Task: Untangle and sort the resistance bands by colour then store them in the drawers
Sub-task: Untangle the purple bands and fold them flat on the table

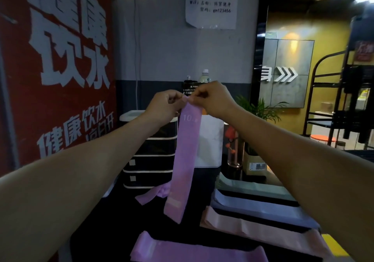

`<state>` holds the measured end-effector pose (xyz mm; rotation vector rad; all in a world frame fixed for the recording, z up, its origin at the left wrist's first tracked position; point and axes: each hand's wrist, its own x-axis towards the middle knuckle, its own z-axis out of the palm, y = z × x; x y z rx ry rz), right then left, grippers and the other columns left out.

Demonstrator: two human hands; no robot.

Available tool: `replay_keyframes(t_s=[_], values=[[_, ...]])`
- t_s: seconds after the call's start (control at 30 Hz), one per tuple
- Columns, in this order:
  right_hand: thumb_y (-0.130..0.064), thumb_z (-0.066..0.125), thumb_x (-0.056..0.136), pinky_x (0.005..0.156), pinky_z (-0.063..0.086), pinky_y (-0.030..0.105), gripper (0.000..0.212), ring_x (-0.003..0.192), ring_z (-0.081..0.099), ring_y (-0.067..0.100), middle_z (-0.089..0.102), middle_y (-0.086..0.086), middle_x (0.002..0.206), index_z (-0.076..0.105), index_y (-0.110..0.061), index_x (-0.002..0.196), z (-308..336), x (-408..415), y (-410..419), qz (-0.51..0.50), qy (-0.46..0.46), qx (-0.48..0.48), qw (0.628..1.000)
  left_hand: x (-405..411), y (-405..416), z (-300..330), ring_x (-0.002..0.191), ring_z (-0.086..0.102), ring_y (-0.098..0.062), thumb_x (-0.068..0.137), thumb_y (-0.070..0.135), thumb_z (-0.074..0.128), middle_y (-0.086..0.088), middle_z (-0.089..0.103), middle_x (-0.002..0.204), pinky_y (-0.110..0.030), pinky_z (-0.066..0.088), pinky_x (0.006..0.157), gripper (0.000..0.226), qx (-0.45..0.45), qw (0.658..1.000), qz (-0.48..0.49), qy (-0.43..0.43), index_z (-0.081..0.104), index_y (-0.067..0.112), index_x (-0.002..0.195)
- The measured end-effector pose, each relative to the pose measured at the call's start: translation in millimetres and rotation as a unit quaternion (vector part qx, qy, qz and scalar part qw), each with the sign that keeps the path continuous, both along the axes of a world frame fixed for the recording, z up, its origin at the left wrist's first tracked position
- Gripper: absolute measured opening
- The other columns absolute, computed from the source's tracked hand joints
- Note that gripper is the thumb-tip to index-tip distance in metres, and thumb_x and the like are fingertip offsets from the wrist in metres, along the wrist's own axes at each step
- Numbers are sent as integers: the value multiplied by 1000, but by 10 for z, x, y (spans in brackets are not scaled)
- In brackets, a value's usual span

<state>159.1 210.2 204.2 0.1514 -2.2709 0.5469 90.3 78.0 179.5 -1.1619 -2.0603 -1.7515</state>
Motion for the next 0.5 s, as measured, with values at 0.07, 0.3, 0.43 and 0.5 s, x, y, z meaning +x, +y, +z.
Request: replay_keyframes(t_s=[0.07, 0.3, 0.43, 0.5], values=[[-21, 67, 85, 60, 42, 12, 14, 70, 53, 8, 61, -2, 76, 73, -8, 87, 23, 72, 2, -11, 3, -15, 1000, 68, 29, -6, 77, 60, -17, 91, 14, 58, -3, 63, 84, -26, 52, 73, 4, -7, 999, -30, -30, 60, 11, 94], [-15, 68, 83, 74, 46, 23, 10, 80, 60, 13, 71, 6, 90, 75, -8, 87, -28, 265, 87, -70, 32, -109, 991, 241, 104, -340, 91, 65, -21, 89, 18, 62, -7, 69, 103, -36, 53, 84, 20, -109, 986, -71, -101, 62, 14, 108], [-14, 69, 83, 79, 53, 29, 11, 80, 62, 16, 70, 8, 92, 74, -8, 90, -217, 456, 249, -104, 32, -229, 967, 351, 92, -538, 57, 56, -8, 92, 19, 57, 2, 62, 70, -20, 43, 54, 11, -81, 985, -96, -121, 62, 18, 83], [-14, 67, 85, 80, 55, 33, 6, 81, 64, 19, 68, 8, 92, 72, -10, 84, -388, 574, 318, -125, 25, -289, 949, 422, 41, -682, 49, 50, -5, 91, 23, 59, 6, 58, 60, -16, 38, 47, 14, -106, 983, -96, -118, 61, 18, 78]])
